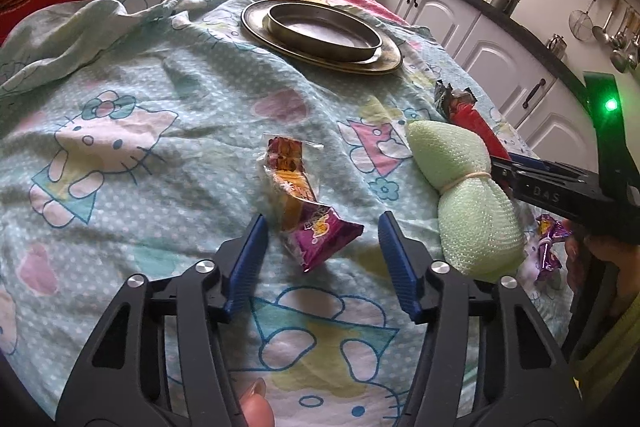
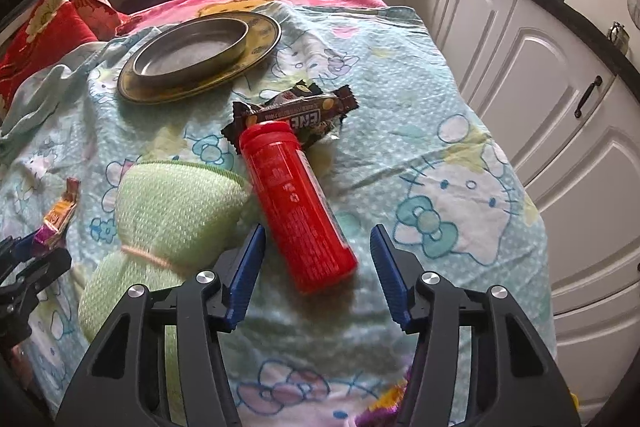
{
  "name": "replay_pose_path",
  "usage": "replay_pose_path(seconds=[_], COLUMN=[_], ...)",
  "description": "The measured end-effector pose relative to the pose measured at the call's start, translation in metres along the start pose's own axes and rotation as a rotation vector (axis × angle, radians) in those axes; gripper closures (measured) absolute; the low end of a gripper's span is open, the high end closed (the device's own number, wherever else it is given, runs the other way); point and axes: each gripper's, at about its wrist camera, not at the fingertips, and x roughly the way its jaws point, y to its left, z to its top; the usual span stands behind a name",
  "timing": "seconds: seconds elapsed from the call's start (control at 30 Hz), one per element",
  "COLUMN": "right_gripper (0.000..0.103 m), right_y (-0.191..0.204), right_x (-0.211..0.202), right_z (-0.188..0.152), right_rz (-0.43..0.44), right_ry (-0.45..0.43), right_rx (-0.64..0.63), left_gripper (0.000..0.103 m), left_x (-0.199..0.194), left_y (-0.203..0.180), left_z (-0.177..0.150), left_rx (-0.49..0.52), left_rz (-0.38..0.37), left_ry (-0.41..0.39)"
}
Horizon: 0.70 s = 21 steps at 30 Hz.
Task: Collect trash
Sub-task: 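Grasp the orange-purple snack wrapper with the left tool while the right tool grasps the red bottle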
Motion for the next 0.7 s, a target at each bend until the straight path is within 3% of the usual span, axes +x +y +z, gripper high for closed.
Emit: replay_pose_path(seconds=[0.23,0.43,0.5,0.7], right_gripper=[0.069,0.072,0.073,0.075], right_y=[0.005,0.002,-0.001,-0.009], right_x=[0.012,0.006,0.001,-0.022], right_z=[0.001,-0.007,-0.012,-0.027], right_rz=[0.018,0.028,0.036,0.073], right_ry=[0.025,0.025,0.022,-0.018], right_rx=[-0.001,0.035,0.056,0.134], left_gripper=[0.065,0.075,0.085,0.088], left_x=[0.001,0.001,0.001,-0.002], left_y=[0.002,0.004,0.003,0.001], left_z=[0.0,0.0,0.001,0.002], left_rx=[-0.001,-0.001,0.003,0.012], left_rz=[0.011,0.015,0.013,-0.01], left_ry=[-0.003,-0.001,0.003,0.008])
